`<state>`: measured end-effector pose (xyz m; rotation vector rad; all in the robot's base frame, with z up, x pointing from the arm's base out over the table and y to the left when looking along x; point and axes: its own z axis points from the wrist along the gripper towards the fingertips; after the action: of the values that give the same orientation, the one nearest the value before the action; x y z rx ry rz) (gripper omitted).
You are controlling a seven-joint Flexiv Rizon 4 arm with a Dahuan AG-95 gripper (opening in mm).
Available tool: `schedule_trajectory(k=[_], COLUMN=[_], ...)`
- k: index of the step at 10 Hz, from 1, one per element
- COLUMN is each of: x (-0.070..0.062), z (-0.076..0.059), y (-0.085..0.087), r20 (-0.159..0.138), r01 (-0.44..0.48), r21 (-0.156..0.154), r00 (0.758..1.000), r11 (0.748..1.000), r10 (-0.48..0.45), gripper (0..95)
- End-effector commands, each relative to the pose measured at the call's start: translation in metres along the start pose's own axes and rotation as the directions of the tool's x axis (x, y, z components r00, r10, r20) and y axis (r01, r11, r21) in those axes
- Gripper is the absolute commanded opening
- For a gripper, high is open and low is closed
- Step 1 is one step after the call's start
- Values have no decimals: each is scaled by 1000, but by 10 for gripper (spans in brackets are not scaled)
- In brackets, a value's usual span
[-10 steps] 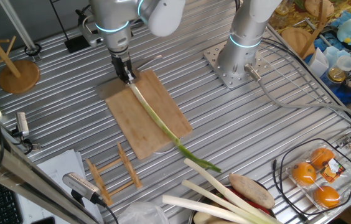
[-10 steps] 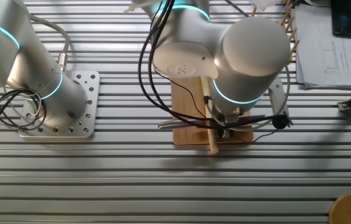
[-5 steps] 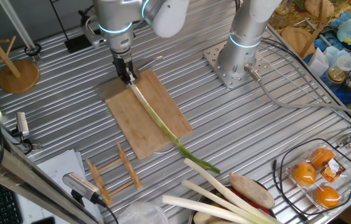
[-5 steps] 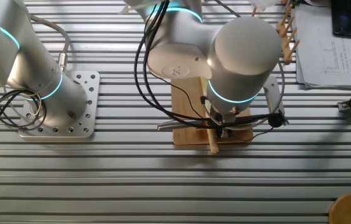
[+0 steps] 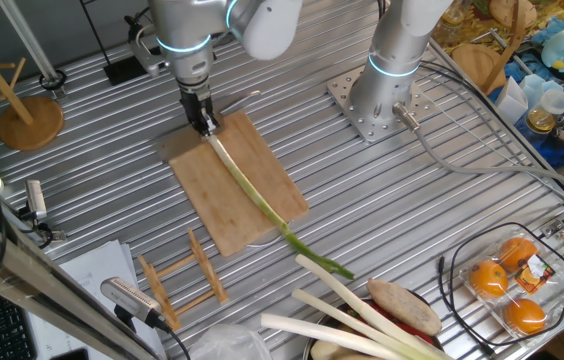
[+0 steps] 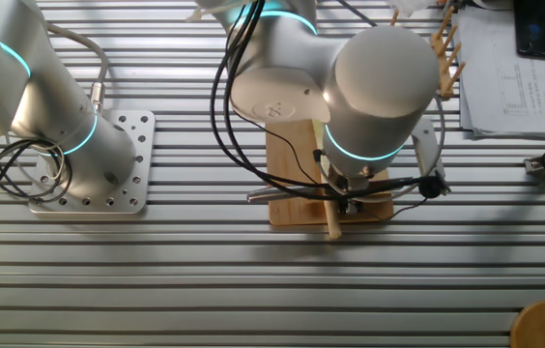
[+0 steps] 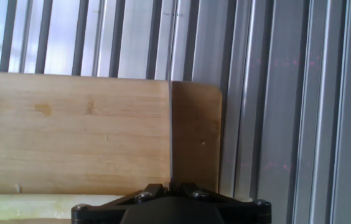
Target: Chop the scallions
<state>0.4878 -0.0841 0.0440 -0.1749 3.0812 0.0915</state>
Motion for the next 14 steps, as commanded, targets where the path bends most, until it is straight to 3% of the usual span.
schedule_trajectory(k=[1, 7, 14], x=[-5, -27, -30], z=[-5, 1, 8], y=[1, 9, 10], r20=[-5, -2, -10], r01=[5, 9, 39], r21=[-11, -6, 6], r00=[1000, 1000, 999], r11=[1000, 1000, 999], r10=[-5, -9, -39], gripper=[0, 0, 0])
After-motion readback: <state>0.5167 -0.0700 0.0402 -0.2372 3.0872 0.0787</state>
